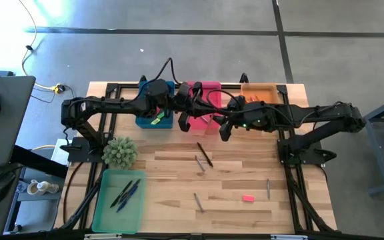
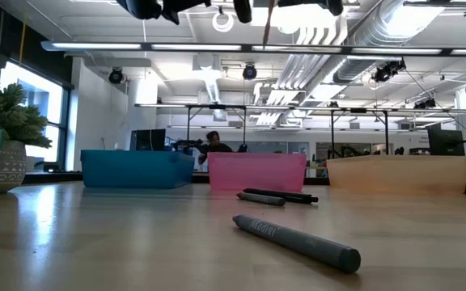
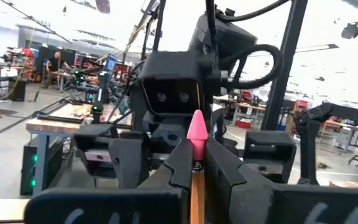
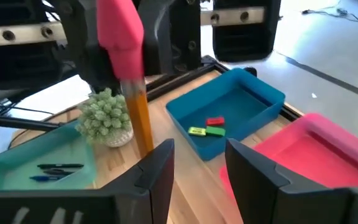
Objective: Sort crayons/erasers/pens/pencils in bins
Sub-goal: Put the pencil into the transparent orange bin
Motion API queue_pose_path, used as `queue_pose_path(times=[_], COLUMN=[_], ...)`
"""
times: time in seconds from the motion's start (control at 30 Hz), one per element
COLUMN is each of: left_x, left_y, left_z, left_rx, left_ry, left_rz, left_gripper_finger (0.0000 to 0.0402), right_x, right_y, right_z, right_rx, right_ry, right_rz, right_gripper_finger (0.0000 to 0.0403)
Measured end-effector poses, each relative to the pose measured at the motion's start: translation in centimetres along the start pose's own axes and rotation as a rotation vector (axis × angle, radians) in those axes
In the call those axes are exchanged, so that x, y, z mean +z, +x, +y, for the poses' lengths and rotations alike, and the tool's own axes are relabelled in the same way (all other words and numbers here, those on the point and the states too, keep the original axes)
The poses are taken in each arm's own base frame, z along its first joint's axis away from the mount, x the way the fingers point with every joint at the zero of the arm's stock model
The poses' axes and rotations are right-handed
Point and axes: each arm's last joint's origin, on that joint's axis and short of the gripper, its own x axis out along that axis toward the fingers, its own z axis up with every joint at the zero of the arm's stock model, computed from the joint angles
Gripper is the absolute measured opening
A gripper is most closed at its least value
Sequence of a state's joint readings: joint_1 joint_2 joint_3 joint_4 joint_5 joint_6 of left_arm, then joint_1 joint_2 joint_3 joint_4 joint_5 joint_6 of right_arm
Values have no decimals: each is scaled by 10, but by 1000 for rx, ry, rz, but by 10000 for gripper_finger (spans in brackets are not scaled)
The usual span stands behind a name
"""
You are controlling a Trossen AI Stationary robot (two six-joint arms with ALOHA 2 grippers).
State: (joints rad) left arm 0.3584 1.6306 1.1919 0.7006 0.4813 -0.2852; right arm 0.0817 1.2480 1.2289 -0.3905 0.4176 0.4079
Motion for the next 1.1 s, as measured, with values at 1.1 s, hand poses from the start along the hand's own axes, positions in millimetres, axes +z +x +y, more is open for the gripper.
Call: queue_pose_path(times=[1.1], left_x=[0], left_y=[-8], left_z=[17], left_rx=[48], left_ry=[15], left_rz=[34], left_gripper_finger=[5], right_x=[-1], right_y=[20], right_z=[-5], right_rx=[10], right_ry=[-9], right_rz=[21], right_gripper_finger=[14])
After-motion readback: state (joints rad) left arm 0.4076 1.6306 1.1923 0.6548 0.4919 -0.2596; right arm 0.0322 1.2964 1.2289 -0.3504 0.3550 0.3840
